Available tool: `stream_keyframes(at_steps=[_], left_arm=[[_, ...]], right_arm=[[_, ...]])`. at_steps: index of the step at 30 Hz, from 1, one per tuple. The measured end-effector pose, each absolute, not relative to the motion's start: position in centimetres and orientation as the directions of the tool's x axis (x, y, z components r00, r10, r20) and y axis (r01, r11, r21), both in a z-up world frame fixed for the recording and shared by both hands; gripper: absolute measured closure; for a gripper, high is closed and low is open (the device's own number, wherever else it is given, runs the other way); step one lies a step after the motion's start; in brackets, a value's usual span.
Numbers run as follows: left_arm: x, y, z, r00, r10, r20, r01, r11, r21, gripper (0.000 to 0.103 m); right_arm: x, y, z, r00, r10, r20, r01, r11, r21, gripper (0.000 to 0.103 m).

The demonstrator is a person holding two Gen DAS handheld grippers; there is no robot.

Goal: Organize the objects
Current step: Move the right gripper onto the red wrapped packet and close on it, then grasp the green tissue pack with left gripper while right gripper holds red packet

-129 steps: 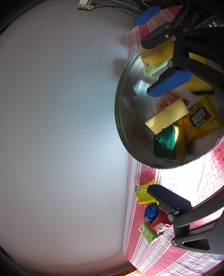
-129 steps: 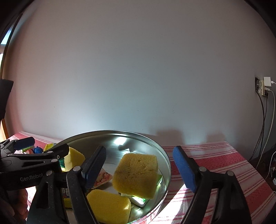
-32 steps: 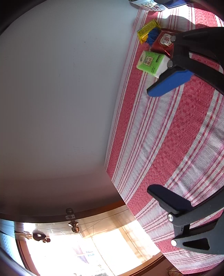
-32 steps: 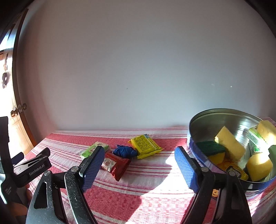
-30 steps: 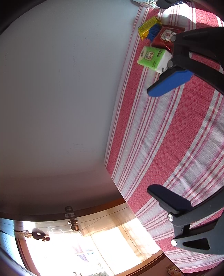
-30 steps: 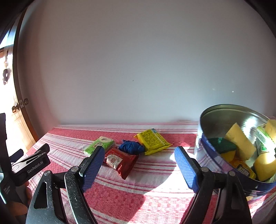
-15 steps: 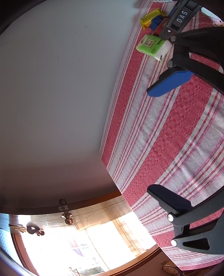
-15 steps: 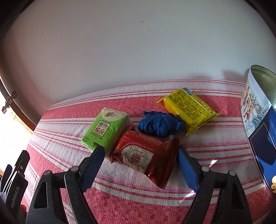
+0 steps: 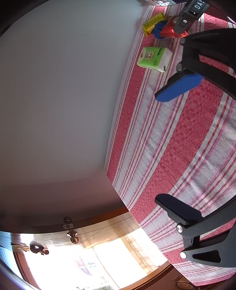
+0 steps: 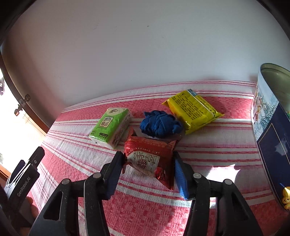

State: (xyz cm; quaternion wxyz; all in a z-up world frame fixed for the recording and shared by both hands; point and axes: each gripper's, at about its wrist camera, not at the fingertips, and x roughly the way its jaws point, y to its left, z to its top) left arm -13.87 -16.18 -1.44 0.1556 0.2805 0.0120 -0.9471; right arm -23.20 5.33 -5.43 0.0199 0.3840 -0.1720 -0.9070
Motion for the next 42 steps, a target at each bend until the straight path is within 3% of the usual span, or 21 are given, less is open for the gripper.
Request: stream_keyframes(at_steps=[11, 19, 25, 28, 30, 32, 36, 42], left_arm=[[-14.4, -11.5, -1.1, -0.846, -0.062, -0.53, 0.046, -0.998, 0.044, 0.001], [-18.0, -5.2, -1.7, -0.812, -0.034, -0.582, -0.064, -0.987, 0.147, 0.003], [-22.3, -3.1, -2.9, -0.745, -0.041, -0.666, -0.082, -0.985, 0.152, 0.019], [-24.0, -2.8, -3.6, -0.7, -0.039, -0.713, -0.083, -0.987, 0.136, 0.031], [-24.8, -2.6, -4.3, -0.665, -0.034, -0.746, -0.097, -0.987, 0.132, 0.047], [-25.0, -2.9, -4.3, -0.656, -0.023, -0.754, -0.095, -0.989, 0.112, 0.052], [-24.4, -4.0, -3.7, -0.681, -0.013, -0.732, -0.064, -0.995, 0.077, 0.054], [-20.8, -3.3, -1.5, -0.811, -0.072, -0.58, -0.014, -0.99, 0.143, 0.054]], right_arm=[[-15.3, 8.8, -2.1, -0.835, -0.113, -0.538, -0.05, -0.959, 0.279, 0.047], [-14.5, 9.0, -0.4, -0.892, 0.001, -0.453, -0.087, -0.982, 0.168, 0.047], [-14.6, 9.7, 0.2, -0.91, 0.057, -0.412, -0.125, -0.982, 0.139, 0.047], [-15.0, 10.0, 0.2, -0.905, 0.051, -0.423, -0.126, -0.98, 0.153, 0.047], [-15.2, 9.8, 0.3, -0.905, 0.052, -0.421, -0.128, -0.98, 0.154, 0.047], [-15.2, 9.6, 0.3, -0.906, 0.052, -0.421, -0.125, -0.981, 0.148, 0.047], [-15.3, 9.2, 0.3, -0.909, 0.058, -0.414, -0.125, -0.982, 0.138, 0.047], [-15.7, 9.2, 0.2, -0.915, 0.065, -0.399, -0.127, -0.983, 0.132, 0.047]])
